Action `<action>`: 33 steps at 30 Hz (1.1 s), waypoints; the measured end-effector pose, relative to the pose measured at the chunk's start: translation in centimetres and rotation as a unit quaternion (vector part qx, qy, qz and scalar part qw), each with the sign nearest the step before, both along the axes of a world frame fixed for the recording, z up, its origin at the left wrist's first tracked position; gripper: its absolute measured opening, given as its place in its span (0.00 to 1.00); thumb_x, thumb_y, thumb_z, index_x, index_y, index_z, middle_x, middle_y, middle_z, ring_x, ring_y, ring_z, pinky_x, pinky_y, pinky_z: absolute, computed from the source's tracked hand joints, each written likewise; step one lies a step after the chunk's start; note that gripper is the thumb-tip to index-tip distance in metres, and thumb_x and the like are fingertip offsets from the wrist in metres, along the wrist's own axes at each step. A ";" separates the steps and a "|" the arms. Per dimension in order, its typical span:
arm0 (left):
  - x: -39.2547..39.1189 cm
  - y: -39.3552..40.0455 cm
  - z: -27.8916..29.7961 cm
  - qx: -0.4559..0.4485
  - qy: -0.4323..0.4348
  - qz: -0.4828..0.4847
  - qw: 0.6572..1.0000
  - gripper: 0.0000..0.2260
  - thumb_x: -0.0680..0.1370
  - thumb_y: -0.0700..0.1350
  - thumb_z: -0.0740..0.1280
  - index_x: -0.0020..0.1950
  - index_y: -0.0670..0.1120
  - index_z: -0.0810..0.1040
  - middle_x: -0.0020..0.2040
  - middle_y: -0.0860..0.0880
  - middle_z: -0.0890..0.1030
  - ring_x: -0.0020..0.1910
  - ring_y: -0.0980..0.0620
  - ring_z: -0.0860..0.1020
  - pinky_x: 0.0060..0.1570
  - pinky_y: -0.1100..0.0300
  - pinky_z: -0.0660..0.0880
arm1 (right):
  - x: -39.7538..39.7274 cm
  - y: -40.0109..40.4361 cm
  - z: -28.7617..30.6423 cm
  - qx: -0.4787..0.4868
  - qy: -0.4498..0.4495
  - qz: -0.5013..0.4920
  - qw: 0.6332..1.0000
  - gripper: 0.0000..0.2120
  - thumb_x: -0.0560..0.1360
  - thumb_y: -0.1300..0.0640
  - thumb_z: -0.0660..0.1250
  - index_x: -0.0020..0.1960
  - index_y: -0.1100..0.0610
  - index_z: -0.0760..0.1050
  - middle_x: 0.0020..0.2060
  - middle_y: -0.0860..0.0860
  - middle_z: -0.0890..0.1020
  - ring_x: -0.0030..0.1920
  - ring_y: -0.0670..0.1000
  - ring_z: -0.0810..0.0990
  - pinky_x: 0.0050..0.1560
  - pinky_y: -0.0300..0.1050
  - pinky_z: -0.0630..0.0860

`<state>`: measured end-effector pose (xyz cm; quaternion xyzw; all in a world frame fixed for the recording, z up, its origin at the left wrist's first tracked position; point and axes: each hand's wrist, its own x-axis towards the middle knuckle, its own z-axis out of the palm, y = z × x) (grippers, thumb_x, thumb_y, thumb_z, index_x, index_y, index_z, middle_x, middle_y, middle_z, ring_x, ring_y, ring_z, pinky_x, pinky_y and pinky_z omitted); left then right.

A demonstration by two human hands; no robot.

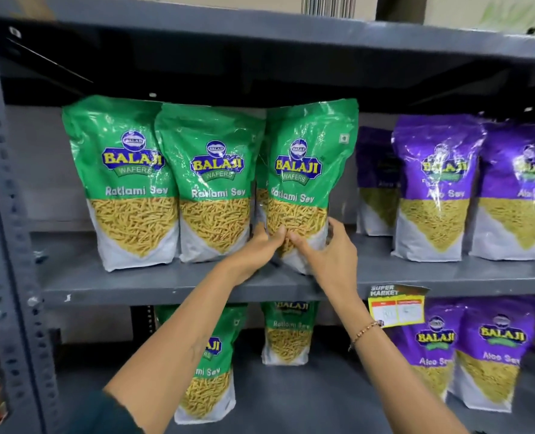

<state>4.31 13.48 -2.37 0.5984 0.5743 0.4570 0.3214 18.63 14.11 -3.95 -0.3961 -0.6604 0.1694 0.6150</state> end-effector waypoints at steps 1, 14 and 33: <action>0.1 0.0 0.2 -0.008 -0.014 -0.009 1.000 0.39 0.76 0.63 0.55 0.76 0.48 0.38 0.79 0.49 0.46 0.77 0.49 0.50 0.74 0.52 0.52 | 0.1 -0.2 0.0 0.002 0.012 0.000 1.000 0.26 0.63 0.39 0.73 0.57 0.49 0.72 0.53 0.49 0.82 0.52 0.49 0.80 0.50 0.44 0.76; 0.7 -4.7 0.5 0.020 -0.108 -0.179 0.978 0.30 0.55 0.56 0.78 0.52 0.52 0.73 0.50 0.53 0.84 0.52 0.55 0.82 0.48 0.66 0.77 | 4.5 -7.9 -0.2 -0.022 0.110 0.006 0.994 0.25 0.59 0.44 0.78 0.54 0.49 0.78 0.44 0.42 0.84 0.44 0.39 0.81 0.50 0.41 0.78; -0.4 -17.0 -16.1 -0.009 0.032 0.082 0.996 0.40 0.53 0.58 0.80 0.60 0.47 0.71 0.60 0.47 0.79 0.60 0.47 0.77 0.63 0.46 0.72 | 7.1 -11.1 -14.3 -0.210 -0.014 0.275 0.938 0.30 0.59 0.68 0.77 0.55 0.48 0.72 0.50 0.45 0.81 0.49 0.38 0.82 0.46 0.33 0.77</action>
